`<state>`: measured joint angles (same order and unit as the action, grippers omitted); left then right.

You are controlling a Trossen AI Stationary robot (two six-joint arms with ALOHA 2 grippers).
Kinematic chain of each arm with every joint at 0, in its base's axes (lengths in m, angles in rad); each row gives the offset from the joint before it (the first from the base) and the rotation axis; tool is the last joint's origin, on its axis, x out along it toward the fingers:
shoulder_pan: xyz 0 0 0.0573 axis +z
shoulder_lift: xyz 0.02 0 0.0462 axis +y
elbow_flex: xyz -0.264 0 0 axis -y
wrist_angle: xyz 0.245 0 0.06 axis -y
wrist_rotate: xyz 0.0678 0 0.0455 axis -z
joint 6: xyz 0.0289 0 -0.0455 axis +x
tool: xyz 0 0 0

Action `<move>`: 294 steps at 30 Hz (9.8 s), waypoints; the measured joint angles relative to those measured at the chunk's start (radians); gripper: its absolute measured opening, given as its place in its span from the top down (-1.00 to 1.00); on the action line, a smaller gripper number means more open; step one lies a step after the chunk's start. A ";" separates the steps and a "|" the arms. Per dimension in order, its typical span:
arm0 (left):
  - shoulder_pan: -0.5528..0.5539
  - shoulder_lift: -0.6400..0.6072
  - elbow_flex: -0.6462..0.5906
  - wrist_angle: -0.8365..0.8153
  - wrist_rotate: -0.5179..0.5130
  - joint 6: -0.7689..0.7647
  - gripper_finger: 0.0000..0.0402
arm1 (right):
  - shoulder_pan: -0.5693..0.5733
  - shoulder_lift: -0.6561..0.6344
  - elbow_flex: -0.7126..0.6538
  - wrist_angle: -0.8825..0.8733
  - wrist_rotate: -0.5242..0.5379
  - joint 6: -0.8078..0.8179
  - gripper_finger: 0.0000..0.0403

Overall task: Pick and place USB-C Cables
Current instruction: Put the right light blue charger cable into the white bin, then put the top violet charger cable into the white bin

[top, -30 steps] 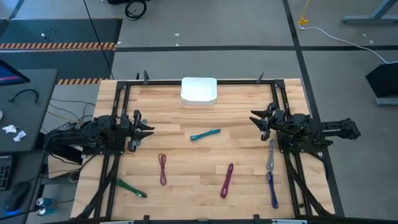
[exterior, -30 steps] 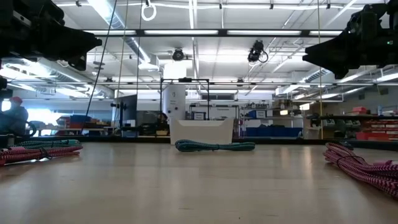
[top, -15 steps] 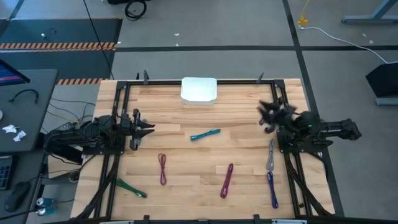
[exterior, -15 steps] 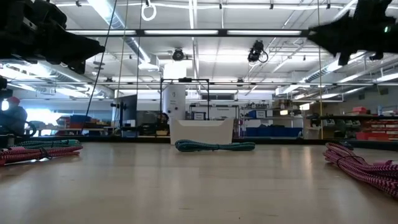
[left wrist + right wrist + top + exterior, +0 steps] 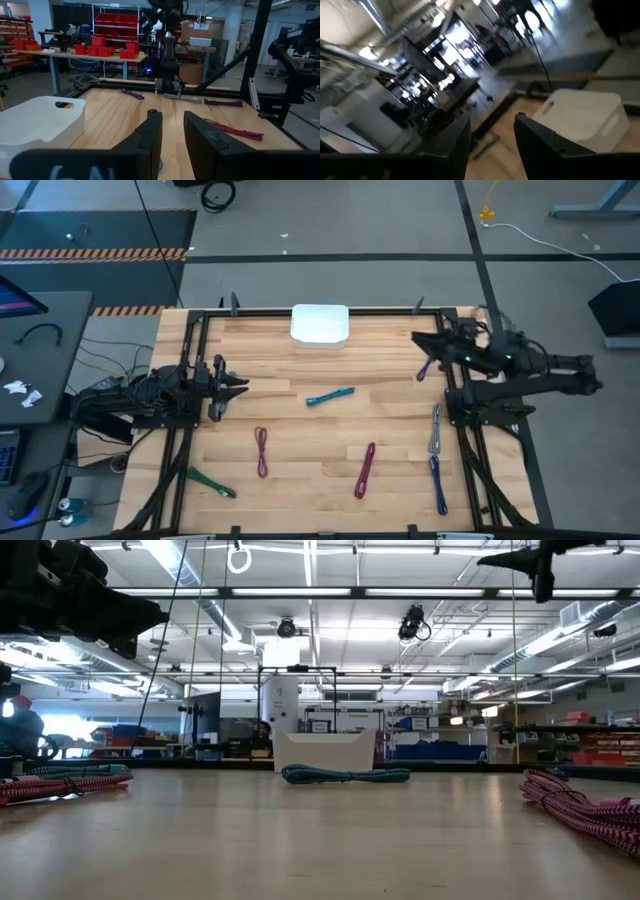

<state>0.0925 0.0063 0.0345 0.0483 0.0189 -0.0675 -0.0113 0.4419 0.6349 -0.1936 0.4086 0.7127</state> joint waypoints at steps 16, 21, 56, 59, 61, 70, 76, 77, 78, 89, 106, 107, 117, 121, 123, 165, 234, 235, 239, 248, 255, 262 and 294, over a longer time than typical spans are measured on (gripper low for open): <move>0.000 0.000 0.000 0.013 0.000 -0.001 0.56 | -0.029 0.488 0.222 0.647 -0.065 -0.106 0.22; 0.000 0.000 0.000 0.059 0.001 0.001 0.57 | -0.085 0.612 0.194 0.695 0.028 0.171 0.22; 0.000 0.000 0.000 0.113 0.001 -0.026 0.56 | -0.314 0.651 0.177 0.938 -0.417 0.033 0.22; 0.000 0.000 0.000 0.113 0.001 -0.038 0.58 | -0.348 0.658 0.177 0.959 -0.352 0.016 0.22; 0.000 0.000 0.000 0.113 0.000 -0.059 0.59 | -0.364 0.662 0.177 0.911 -0.348 0.025 0.22; 0.000 0.000 0.000 0.118 0.000 -0.112 0.57 | -0.384 0.670 0.177 0.562 -0.363 0.329 0.22; 0.000 0.000 0.000 0.123 0.000 -0.113 0.56 | -0.407 0.670 0.177 0.563 -0.403 0.343 0.22; 0.000 0.000 0.000 0.123 0.000 -0.113 0.56 | -0.417 0.670 0.177 0.572 -0.403 0.343 0.22; 0.000 0.000 0.000 0.123 0.001 -0.112 0.56 | -0.430 0.670 0.177 0.583 -0.390 0.343 0.22; 0.000 0.000 0.000 0.122 0.001 -0.159 0.56 | -0.444 0.670 0.177 0.505 -0.388 0.286 0.22; 0.000 0.000 0.000 0.164 0.001 -0.158 0.57 | -0.480 0.671 0.177 0.671 -0.246 0.264 0.22; 0.000 0.000 0.000 0.164 0.001 -0.158 0.57 | -0.482 0.670 0.177 0.680 -0.243 0.257 0.22; 0.000 0.000 0.000 0.164 0.000 -0.157 0.55 | -0.503 0.671 0.177 0.759 -0.253 0.217 0.22; 0.000 0.000 0.000 0.163 0.000 -0.157 0.55 | -0.487 0.684 0.179 0.731 -0.305 0.190 0.22; 0.000 0.000 0.000 0.163 0.000 -0.156 0.55 | -0.474 0.702 0.182 0.684 -0.320 0.233 0.22; 0.000 0.000 0.000 0.164 0.001 -0.155 0.59 | -0.173 1.535 0.831 -0.407 -0.787 -0.959 0.28; 0.000 0.000 0.000 0.181 0.000 -0.158 0.56 | -0.584 1.632 1.006 -0.168 -0.692 -0.938 0.81; 0.000 0.000 0.000 0.181 0.000 -0.158 0.56 | -0.580 1.641 1.006 -0.171 -0.675 -0.955 0.81; 0.000 0.000 0.000 0.182 0.001 -0.158 0.58 | -0.564 1.669 1.007 -0.183 -0.610 -1.015 0.80; 0.000 0.000 0.000 0.192 0.001 -0.158 0.56 | -0.552 1.717 1.009 -0.226 -0.567 -1.076 0.63; 0.000 0.000 0.000 0.206 0.000 -0.158 0.58 | -0.553 1.718 1.008 -0.217 -0.565 -1.075 0.43; 0.000 0.000 0.000 0.216 0.001 -0.158 0.58 | -0.555 1.706 1.136 -0.297 -0.541 -1.054 0.36; 0.000 0.000 0.000 0.217 0.000 -0.154 0.59 | -0.515 0.659 0.511 -0.780 -0.452 -0.196 0.89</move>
<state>0.0925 0.0063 0.0345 0.2649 0.0193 -0.2214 -0.5266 1.1011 1.1455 -0.9733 -0.0433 0.5170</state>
